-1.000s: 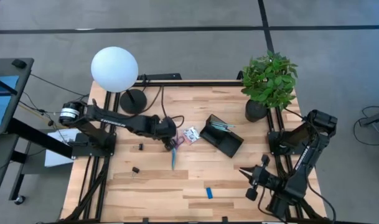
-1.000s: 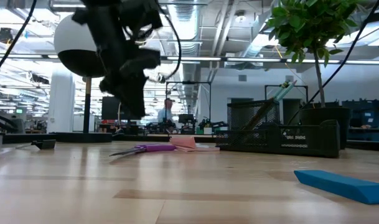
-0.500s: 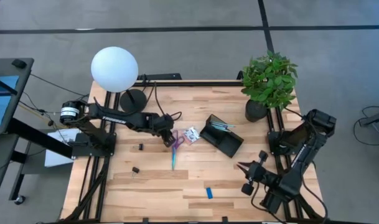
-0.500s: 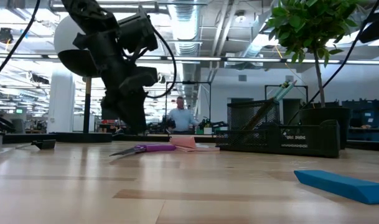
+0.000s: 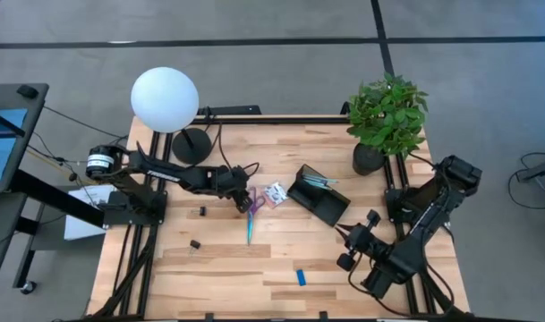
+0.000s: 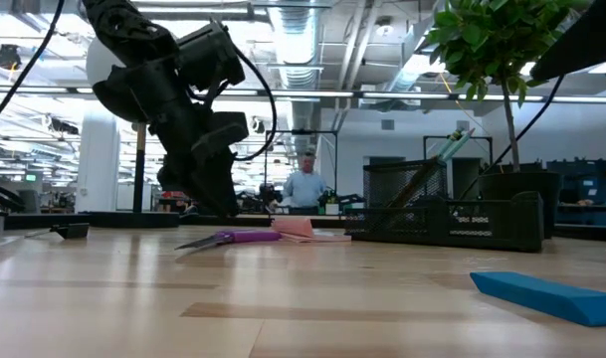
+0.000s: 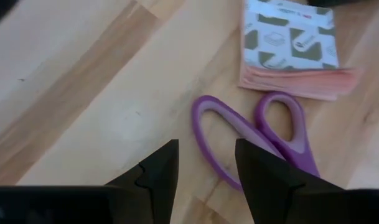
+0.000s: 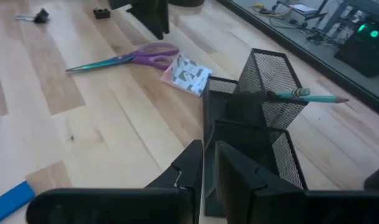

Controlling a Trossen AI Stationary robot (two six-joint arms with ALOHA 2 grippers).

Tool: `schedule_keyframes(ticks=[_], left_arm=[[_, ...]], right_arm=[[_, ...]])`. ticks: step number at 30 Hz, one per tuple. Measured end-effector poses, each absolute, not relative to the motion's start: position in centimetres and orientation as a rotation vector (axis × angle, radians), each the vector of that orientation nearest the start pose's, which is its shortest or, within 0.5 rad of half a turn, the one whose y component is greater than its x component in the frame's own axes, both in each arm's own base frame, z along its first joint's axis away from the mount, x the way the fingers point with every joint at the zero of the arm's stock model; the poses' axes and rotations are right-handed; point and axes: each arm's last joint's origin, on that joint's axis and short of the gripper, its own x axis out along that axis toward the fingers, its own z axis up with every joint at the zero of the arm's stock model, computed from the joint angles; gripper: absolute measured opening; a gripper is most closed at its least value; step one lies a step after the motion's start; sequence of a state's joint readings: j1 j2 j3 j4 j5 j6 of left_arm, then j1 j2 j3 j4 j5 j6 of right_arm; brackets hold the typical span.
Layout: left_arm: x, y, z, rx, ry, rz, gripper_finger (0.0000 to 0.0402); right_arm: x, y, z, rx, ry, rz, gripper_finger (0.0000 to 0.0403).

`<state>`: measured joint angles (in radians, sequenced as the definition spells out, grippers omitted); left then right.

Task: Pick and place office supplies into organizer
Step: Put the purple scissors into the black desk organizer

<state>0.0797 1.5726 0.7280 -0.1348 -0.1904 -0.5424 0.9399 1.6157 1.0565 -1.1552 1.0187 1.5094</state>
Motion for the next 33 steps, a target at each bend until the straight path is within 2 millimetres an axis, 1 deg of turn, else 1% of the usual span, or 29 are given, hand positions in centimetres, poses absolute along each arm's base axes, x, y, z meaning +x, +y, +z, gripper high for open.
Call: schedule_keyframes(ticks=[6,12,15,18,22,26,29,31,33], left_arm=[[28.1,2.0,14.5,-0.395,0.872,0.53,0.0153],[28.3,1.8,14.5,-0.382,0.846,0.543,0.0153],[28.5,1.8,13.5,-0.385,0.875,0.557,0.0153],[29.1,1.8,12.0,-0.385,0.9,0.557,0.0153],[29.9,1.9,11.5,-0.346,0.903,0.579,0.0154],[29.9,2.2,11.4,-0.388,0.893,0.595,0.0151],[29.9,2.2,11.4,-0.393,0.883,0.611,0.0133],[29.9,2.3,11.4,-0.389,0.879,0.621,0.011],[29.9,2.4,11.4,-0.391,0.878,0.628,0.0078]], right_arm=[[17.6,19.3,20.5,0.007,0.631,-0.649,0.004],[17.7,19.4,20.4,0.025,0.643,-0.645,0.004],[17.7,19.4,20.4,0.035,0.651,-0.643,0.004],[17.7,19.5,20.4,0.046,0.668,-0.64,0.004],[17.7,19.5,20.3,0.045,0.67,-0.64,0.004],[17.7,19.5,20.3,0.035,0.675,-0.636,0.004],[17.8,19.6,20.3,0.005,0.685,-0.618,0.004],[17.8,19.6,20.3,-0.004,0.688,-0.612,0.004],[17.8,19.6,20.3,-0.002,0.688,-0.611,0.004]])
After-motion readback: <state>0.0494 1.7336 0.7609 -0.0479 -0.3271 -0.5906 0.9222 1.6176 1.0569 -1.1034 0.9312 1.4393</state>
